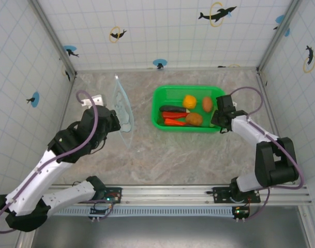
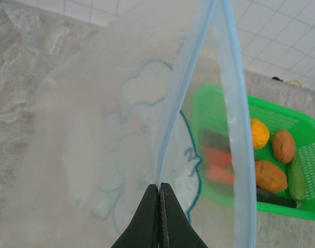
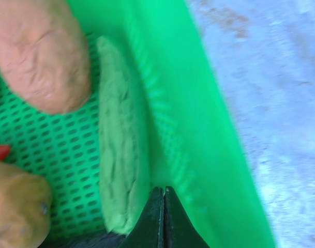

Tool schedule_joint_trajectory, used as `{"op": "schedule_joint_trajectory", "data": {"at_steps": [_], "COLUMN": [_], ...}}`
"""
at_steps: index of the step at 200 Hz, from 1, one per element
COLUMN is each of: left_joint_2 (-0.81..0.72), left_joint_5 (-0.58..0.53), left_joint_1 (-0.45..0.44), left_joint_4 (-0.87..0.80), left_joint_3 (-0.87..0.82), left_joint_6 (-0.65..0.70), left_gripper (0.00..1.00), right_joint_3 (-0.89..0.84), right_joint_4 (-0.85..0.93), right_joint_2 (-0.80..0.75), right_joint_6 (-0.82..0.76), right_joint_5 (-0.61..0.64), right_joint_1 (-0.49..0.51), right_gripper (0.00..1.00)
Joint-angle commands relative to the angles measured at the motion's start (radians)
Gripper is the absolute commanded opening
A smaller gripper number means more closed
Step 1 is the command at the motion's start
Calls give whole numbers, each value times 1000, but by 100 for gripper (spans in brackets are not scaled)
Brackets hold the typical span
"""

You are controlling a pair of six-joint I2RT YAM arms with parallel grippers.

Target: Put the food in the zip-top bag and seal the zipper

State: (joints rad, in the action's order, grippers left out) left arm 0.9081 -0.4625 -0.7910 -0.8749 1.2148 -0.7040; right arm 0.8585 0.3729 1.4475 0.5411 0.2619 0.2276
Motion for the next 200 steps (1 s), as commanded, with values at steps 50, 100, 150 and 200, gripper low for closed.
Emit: {"op": "schedule_joint_trajectory", "data": {"at_steps": [50, 100, 150, 200], "left_joint_2": [72, 145, 193, 199], "left_joint_5": [189, 344, 525, 505], "left_joint_1": [6, 22, 106, 118], "left_joint_4": [134, 288, 476, 470], "left_joint_3": [-134, -230, -349, -341], "left_joint_6": [-21, -24, -66, -46], "left_gripper": [0, 0, 0, 0], "right_joint_3": [-106, -33, 70, -1], "right_joint_4": [-2, -50, 57, 181], "right_joint_2": [-149, -116, 49, 12], "right_joint_6": [-23, -118, -196, -156], "right_joint_5": [195, -129, -304, -306], "right_joint_1": [-160, -54, 140, 189], "right_gripper": [13, 11, 0, 0]}}
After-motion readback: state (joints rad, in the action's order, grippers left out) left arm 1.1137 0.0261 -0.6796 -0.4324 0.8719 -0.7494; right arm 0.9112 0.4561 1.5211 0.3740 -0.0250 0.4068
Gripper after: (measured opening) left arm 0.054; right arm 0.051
